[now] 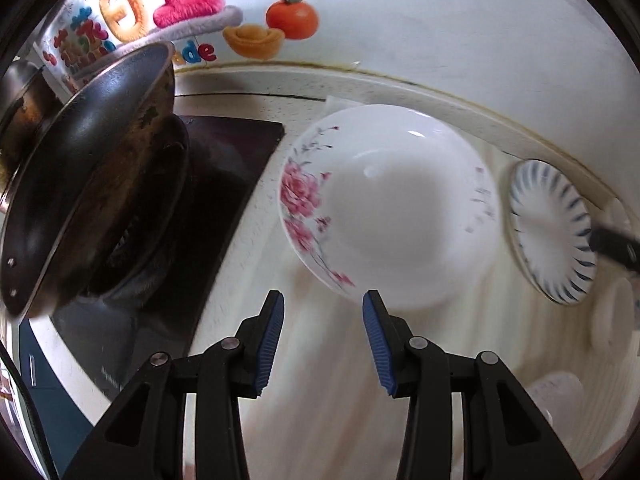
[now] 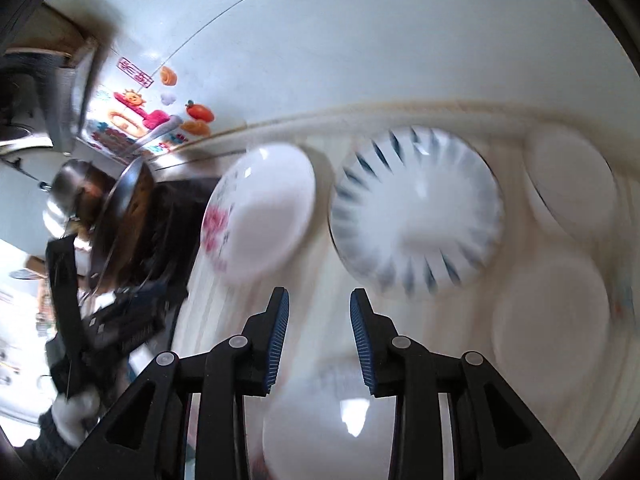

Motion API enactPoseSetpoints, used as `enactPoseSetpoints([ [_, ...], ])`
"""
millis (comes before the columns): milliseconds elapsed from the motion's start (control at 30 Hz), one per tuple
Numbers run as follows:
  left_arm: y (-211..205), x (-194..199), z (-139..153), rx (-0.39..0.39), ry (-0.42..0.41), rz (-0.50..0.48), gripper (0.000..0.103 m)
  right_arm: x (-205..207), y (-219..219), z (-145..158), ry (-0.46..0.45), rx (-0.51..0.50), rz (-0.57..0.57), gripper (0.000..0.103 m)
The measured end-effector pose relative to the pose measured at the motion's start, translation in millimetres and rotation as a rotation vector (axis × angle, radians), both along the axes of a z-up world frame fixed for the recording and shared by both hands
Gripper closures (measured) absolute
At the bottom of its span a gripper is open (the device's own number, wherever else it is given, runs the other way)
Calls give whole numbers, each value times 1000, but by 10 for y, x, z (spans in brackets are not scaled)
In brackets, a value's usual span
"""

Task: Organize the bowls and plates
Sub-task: 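Move both tools to the pink-rose plate and grasp its rim, then carry the pink-rose plate with both tools and lower it onto the grey-flower plate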

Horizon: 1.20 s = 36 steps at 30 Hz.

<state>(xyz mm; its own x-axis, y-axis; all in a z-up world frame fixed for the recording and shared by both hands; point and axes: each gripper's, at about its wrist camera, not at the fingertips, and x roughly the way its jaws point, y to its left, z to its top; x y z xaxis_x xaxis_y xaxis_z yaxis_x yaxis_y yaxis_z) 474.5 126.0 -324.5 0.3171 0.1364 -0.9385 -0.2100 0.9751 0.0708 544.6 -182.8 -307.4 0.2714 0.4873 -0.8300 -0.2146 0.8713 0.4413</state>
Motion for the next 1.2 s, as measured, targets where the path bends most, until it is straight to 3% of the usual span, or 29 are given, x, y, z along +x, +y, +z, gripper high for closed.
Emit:
enactPoseSetpoints([
  [233, 259, 206, -319, -77, 38, 72, 65, 998, 820, -471, 11, -109, 90, 68],
  [333, 276, 284, -384, -84, 39, 76, 65, 1271, 1078, -675, 17, -141, 123, 68],
  [500, 337, 331, -475, -172, 12, 92, 71, 1547, 1266, -917, 33, -171, 148, 69],
  [600, 353, 286, -465, -171, -28, 101, 71, 1598, 1323, -984, 12, -190, 158, 80],
  [700, 331, 222, -444, -167, -31, 105, 72, 1600, 1304, -1006, 2, -175, 154, 83],
  [1200, -14, -125, 132, -153, -112, 36, 72, 1148, 959, -765, -11, -132, 138, 85],
])
